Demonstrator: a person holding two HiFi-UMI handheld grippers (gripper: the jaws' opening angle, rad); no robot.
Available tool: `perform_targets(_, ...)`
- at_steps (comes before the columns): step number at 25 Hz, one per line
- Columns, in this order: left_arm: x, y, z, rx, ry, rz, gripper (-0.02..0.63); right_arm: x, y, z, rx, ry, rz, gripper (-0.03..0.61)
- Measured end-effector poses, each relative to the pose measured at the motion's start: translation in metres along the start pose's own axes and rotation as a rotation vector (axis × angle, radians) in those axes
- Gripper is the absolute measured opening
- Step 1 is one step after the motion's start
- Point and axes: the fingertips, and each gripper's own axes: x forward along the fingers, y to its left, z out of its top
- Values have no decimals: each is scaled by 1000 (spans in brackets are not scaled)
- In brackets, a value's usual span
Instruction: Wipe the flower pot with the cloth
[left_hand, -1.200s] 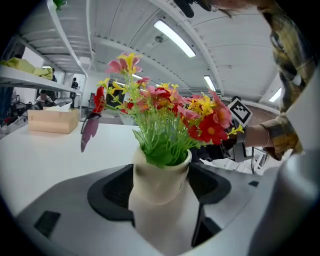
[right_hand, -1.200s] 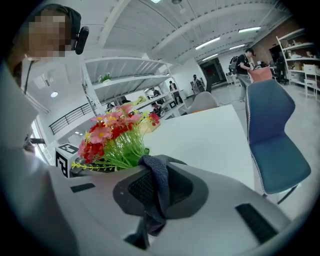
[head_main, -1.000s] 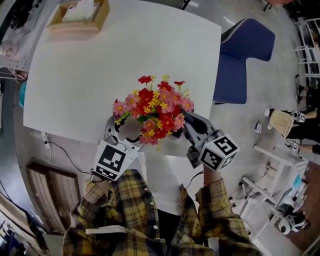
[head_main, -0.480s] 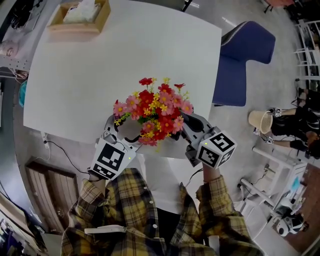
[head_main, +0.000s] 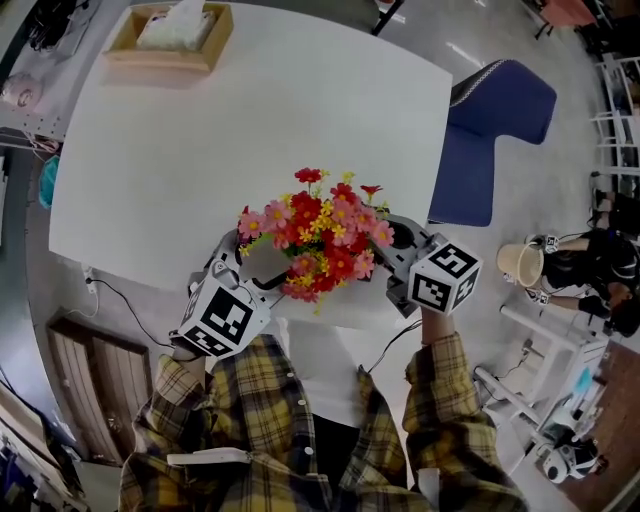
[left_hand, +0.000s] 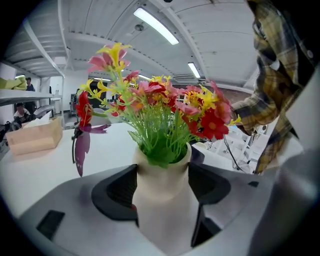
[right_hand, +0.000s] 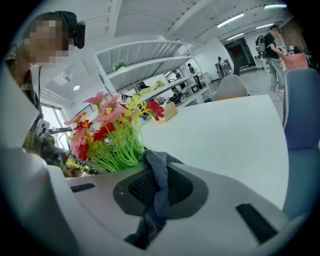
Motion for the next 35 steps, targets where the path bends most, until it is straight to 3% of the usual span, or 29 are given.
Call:
perform_targets(8,3,22,4,74,17,-110,330,24,-12,23,-70,44,112,17)
perform_targets(17,14,26,10,232,72,-337,330,57,-9,46,-128,126,256,17)
perform_targets(24,19,30,11,274,100,-455,331,63,-9,46,-106,137,271,16)
perform_targets(27,15,36,10,227,93,-406,331,63,-12,47,-72,105,230,17)
perform_targets(35,-22,36,-1,0,-7,-84,331,39,-24,39,68,-21,8,17)
